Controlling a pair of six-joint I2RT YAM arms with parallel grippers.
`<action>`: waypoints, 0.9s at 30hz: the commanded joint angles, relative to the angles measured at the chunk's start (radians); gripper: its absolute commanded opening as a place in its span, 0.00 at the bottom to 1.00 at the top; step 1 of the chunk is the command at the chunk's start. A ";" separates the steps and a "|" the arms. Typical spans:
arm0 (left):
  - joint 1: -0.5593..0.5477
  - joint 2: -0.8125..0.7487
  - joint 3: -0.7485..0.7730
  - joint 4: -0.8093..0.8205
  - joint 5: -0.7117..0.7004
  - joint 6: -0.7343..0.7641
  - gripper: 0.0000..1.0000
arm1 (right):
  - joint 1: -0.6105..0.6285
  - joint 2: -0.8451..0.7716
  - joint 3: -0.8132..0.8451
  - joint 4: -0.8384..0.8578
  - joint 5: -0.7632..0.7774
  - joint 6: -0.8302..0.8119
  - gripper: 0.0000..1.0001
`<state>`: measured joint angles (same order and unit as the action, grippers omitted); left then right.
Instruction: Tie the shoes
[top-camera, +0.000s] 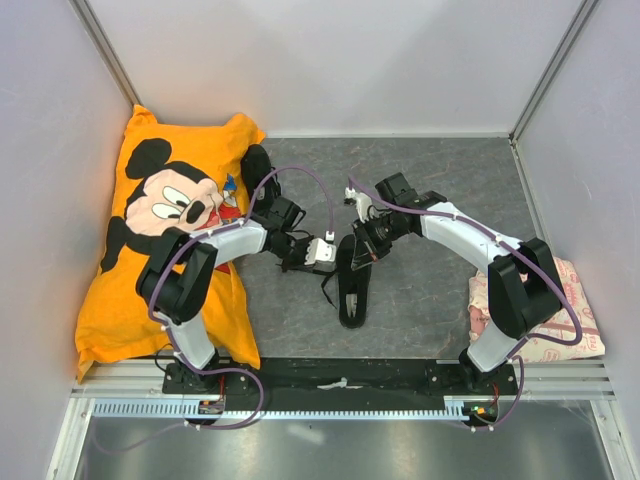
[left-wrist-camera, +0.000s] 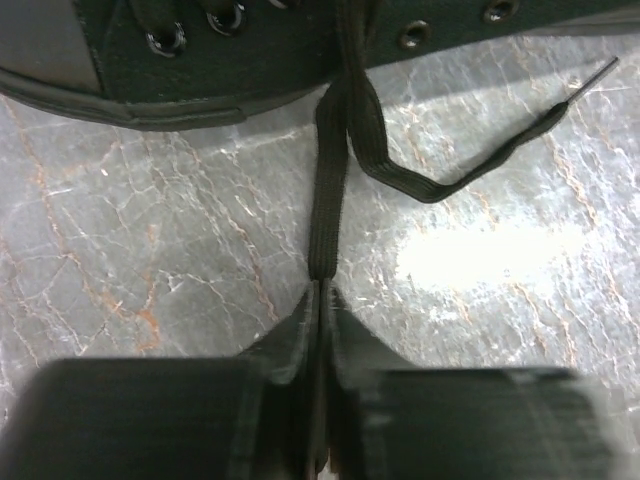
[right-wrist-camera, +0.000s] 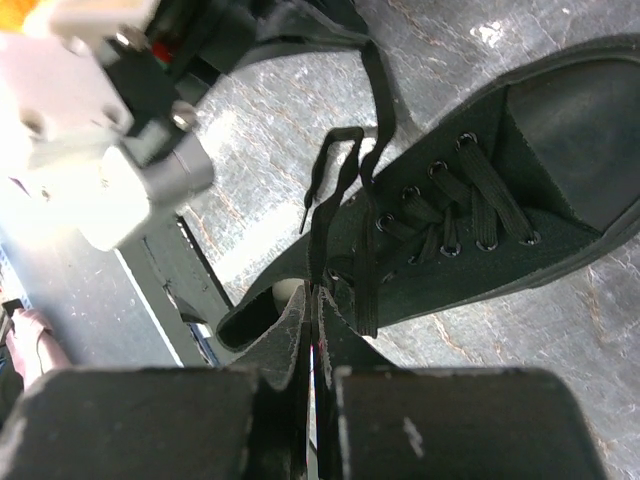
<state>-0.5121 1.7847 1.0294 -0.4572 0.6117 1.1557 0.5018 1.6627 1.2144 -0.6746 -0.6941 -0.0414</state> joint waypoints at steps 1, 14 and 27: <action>0.023 -0.068 0.029 -0.038 0.031 -0.013 0.02 | 0.001 -0.038 -0.015 0.000 0.022 -0.014 0.00; 0.011 -0.410 0.000 -0.192 0.088 -0.097 0.02 | 0.001 -0.050 -0.009 0.036 0.047 0.005 0.00; -0.207 -0.533 -0.015 -0.282 0.217 -0.220 0.01 | 0.001 -0.038 0.010 0.058 0.061 0.015 0.00</action>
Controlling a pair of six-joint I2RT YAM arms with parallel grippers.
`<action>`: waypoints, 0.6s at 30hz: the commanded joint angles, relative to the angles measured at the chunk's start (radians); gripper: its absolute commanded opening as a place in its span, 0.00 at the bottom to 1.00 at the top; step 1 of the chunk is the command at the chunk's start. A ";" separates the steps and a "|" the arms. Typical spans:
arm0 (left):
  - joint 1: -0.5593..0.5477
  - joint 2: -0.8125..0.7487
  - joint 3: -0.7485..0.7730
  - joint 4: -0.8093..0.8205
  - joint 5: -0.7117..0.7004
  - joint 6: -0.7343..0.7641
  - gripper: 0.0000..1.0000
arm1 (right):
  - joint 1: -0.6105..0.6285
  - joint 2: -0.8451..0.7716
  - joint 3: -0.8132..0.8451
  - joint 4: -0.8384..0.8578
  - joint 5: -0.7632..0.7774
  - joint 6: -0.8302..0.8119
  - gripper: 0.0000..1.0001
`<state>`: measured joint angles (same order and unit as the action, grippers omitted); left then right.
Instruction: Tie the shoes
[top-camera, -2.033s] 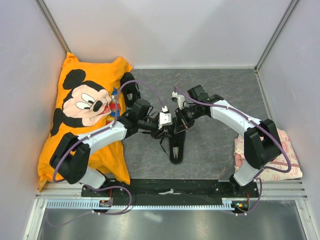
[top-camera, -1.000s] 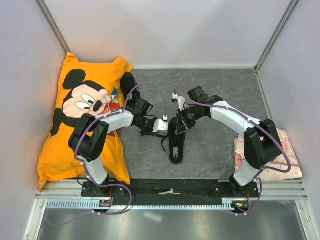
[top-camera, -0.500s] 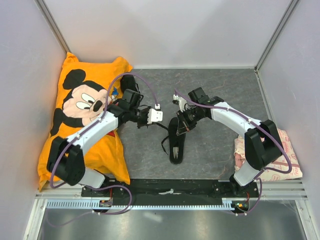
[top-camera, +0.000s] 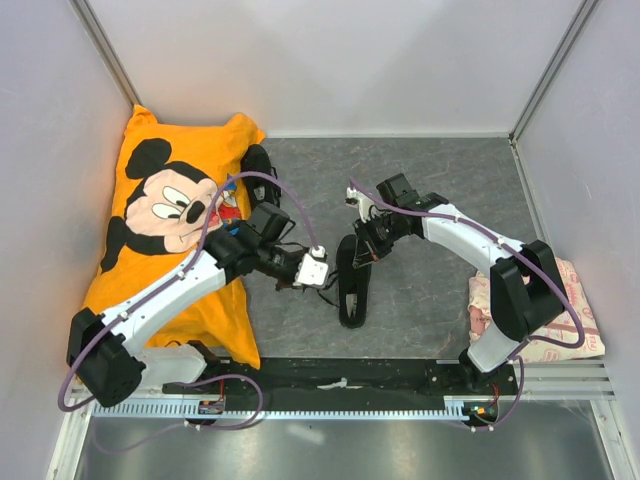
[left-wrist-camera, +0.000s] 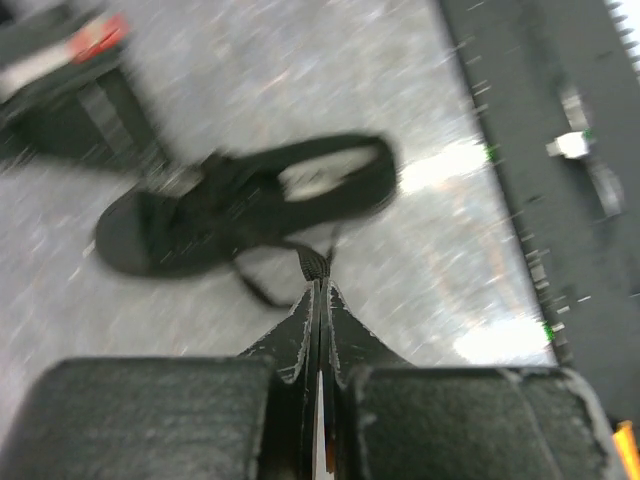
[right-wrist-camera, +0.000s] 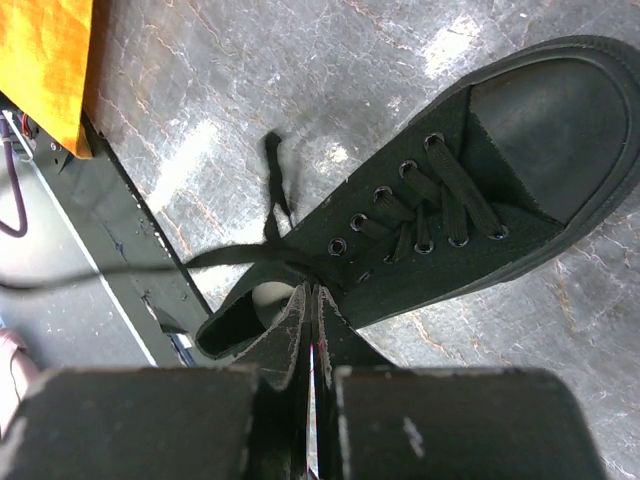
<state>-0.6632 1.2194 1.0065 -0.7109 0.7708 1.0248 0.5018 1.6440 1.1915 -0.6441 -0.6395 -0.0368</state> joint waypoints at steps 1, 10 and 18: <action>-0.087 0.046 0.009 -0.027 0.061 -0.097 0.01 | 0.001 -0.019 0.039 0.027 0.006 0.009 0.00; -0.271 0.189 0.012 0.194 0.059 -0.250 0.02 | 0.000 -0.018 0.046 0.029 -0.009 0.006 0.00; -0.334 0.334 0.023 0.561 -0.021 -0.515 0.02 | 0.001 -0.015 0.057 0.027 -0.061 0.006 0.00</action>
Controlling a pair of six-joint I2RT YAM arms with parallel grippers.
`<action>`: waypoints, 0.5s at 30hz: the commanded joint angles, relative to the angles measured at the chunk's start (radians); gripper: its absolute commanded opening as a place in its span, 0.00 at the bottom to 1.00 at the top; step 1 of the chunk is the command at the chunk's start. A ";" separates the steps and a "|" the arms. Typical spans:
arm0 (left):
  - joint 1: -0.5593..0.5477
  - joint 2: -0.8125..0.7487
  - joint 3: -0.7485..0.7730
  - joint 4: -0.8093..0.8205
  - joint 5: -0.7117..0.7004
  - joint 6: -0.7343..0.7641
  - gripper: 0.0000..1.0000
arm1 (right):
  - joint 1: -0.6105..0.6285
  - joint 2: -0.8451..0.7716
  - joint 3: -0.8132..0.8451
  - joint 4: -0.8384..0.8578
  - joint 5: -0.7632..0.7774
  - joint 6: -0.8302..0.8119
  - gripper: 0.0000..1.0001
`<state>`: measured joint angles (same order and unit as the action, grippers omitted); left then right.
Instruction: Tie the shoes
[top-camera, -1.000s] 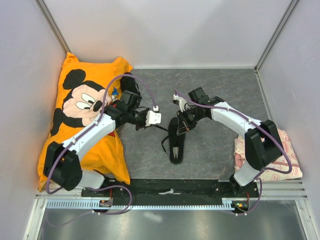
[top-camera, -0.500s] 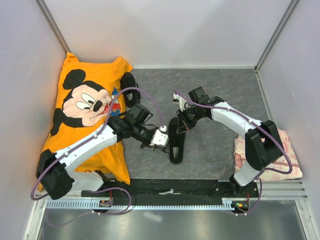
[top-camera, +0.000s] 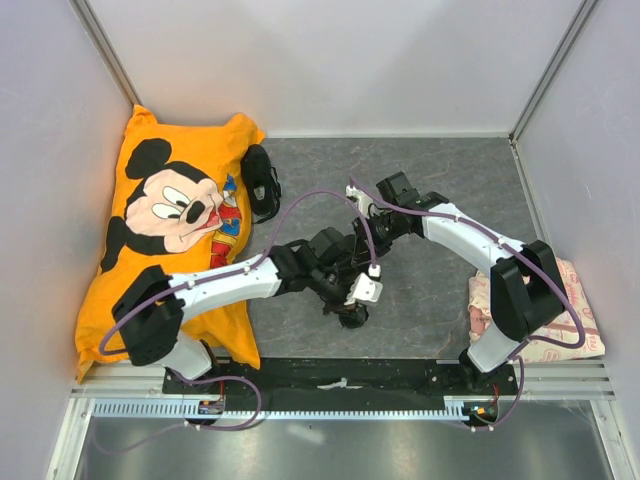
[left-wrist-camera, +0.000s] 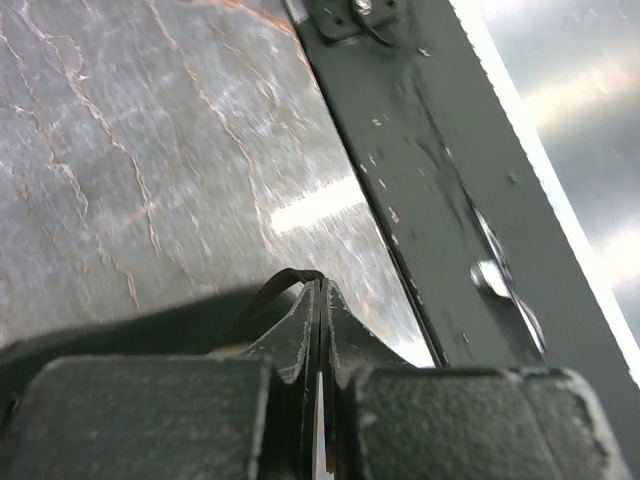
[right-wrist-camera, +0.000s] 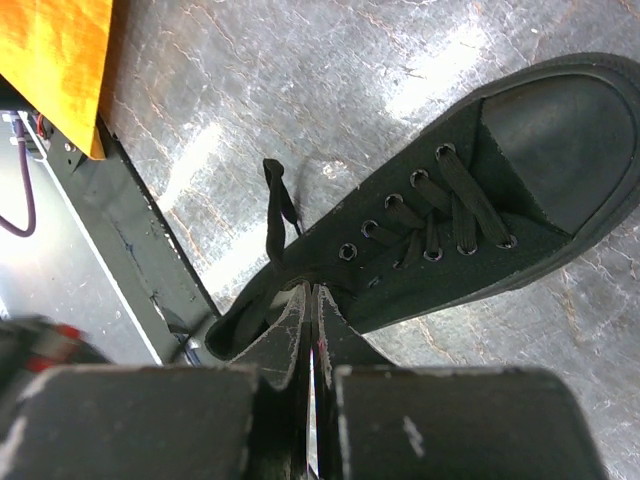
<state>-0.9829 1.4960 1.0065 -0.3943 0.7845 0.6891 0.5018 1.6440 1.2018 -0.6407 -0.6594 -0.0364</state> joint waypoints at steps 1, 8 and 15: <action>-0.016 0.085 0.024 0.277 -0.047 -0.203 0.02 | 0.001 -0.018 0.045 0.024 -0.043 0.004 0.00; -0.016 0.177 0.043 0.486 -0.091 -0.284 0.02 | 0.001 -0.038 0.031 0.007 -0.057 -0.016 0.00; -0.016 0.230 0.046 0.589 -0.107 -0.275 0.02 | 0.001 -0.023 0.035 0.001 -0.069 -0.030 0.00</action>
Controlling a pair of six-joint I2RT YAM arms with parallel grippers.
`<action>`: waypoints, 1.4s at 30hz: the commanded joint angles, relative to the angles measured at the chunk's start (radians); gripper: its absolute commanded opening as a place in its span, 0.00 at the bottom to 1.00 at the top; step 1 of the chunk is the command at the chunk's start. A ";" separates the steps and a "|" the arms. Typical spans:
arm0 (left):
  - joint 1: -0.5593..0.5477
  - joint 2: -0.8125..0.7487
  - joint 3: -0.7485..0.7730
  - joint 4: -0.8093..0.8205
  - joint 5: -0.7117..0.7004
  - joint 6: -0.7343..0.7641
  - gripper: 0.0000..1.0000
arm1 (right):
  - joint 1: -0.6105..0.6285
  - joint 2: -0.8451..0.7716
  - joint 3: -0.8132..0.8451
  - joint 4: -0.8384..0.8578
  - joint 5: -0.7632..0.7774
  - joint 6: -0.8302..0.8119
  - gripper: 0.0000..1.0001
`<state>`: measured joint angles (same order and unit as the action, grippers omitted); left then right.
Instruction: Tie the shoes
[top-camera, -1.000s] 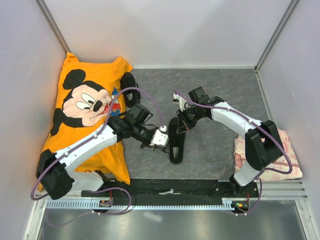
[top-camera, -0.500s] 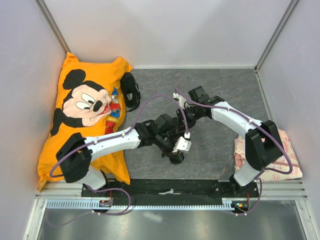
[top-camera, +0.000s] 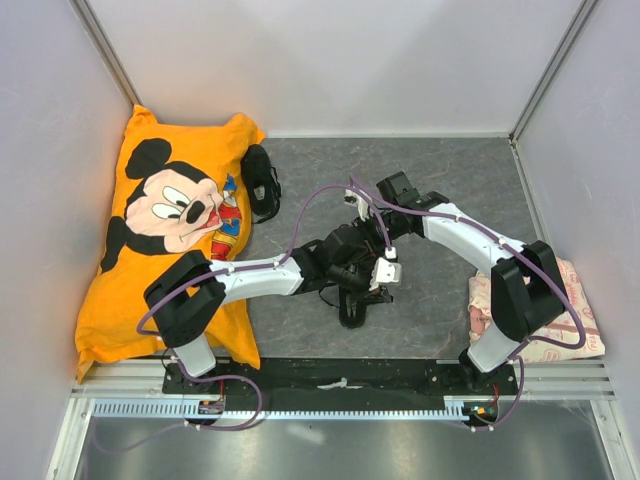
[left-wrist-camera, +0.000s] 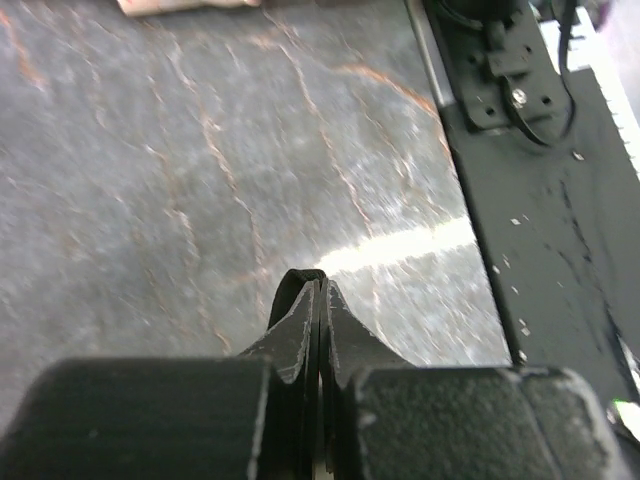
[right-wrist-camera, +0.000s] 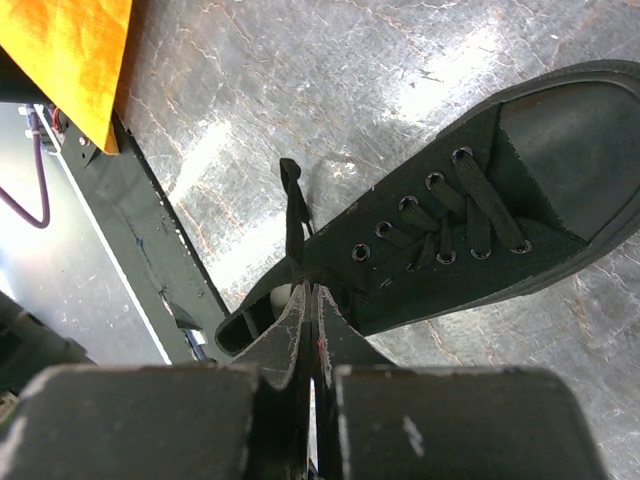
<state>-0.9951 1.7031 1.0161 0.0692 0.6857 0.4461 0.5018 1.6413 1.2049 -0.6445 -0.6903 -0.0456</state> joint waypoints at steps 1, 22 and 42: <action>-0.004 0.026 0.035 0.129 -0.012 -0.026 0.02 | 0.001 -0.018 0.031 0.005 -0.040 -0.022 0.00; 0.260 -0.393 -0.182 -0.047 -0.051 -0.146 0.46 | 0.001 -0.023 0.022 0.009 -0.077 -0.048 0.00; 0.369 -0.232 -0.168 0.004 0.153 0.023 0.42 | 0.026 -0.006 0.048 0.048 -0.118 -0.007 0.00</action>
<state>-0.6167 1.4582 0.8478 0.0109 0.7841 0.4385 0.5209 1.6413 1.2068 -0.6350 -0.7704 -0.0593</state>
